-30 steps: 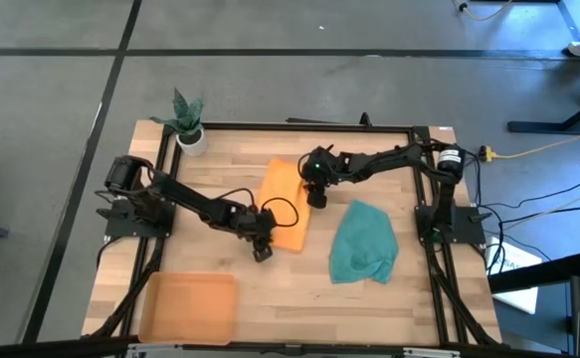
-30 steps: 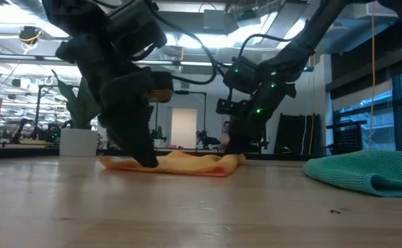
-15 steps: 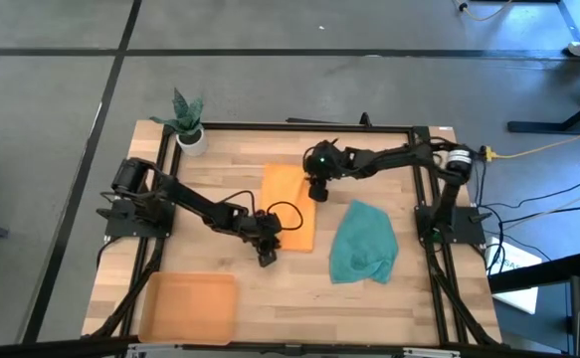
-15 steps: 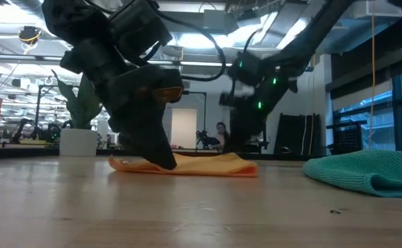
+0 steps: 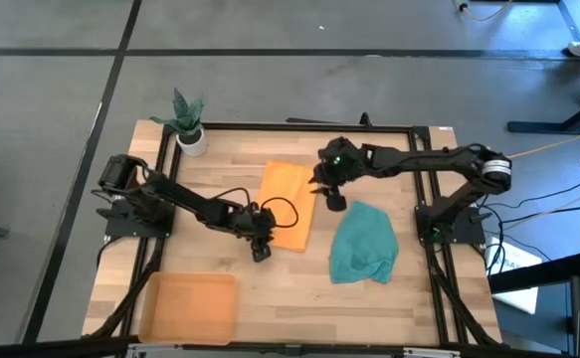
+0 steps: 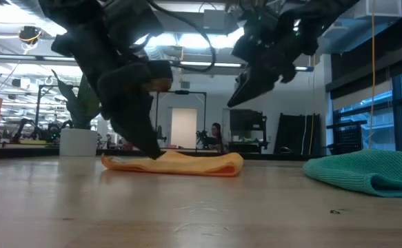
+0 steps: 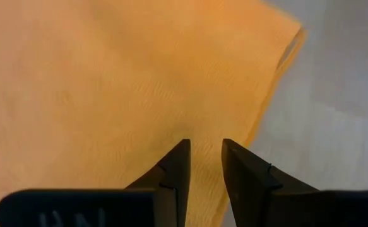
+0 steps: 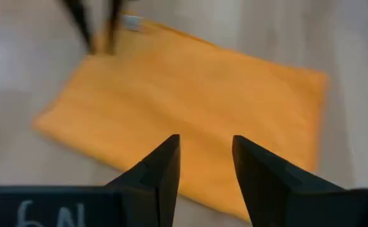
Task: Roll microfiber towels into tight, uniform cylinder then place into a basket
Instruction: Roll the orange microfiber towel
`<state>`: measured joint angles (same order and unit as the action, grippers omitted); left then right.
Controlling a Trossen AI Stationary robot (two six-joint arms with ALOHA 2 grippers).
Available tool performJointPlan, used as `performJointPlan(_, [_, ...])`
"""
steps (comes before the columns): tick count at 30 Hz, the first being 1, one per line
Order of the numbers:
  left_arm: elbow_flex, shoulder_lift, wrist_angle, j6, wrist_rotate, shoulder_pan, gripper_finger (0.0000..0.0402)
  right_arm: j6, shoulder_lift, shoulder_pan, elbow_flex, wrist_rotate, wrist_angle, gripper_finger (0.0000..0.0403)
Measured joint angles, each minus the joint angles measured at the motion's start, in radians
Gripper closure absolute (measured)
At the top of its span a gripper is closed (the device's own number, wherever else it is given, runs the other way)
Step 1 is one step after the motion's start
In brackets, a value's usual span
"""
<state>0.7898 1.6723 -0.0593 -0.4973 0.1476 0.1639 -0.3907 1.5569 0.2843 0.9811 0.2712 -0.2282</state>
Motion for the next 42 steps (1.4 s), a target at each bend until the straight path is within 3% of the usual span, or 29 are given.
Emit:
performJointPlan(9, [0.001,-0.157,-0.169,0.036,0.048,-0.014,0.0319,-0.144,0.009,-0.154,-0.001,0.047,-0.042,0.0256])
performJointPlan(16, [0.002,-0.235,-0.409,0.028,0.105,-0.015,0.0319,-0.225,0.055,-0.19,0.0,0.091,-0.046,0.0256])
performJointPlan(26, [0.002,-0.227,-0.447,0.063,0.026,-0.013,0.0319,-0.283,0.204,-0.242,0.0,0.177,0.005,0.0256])
performJointPlan(42, [0.002,-0.227,-0.481,0.135,0.024,-0.013,0.0319,-0.302,0.358,-0.331,0.0,0.129,0.208,0.0256])
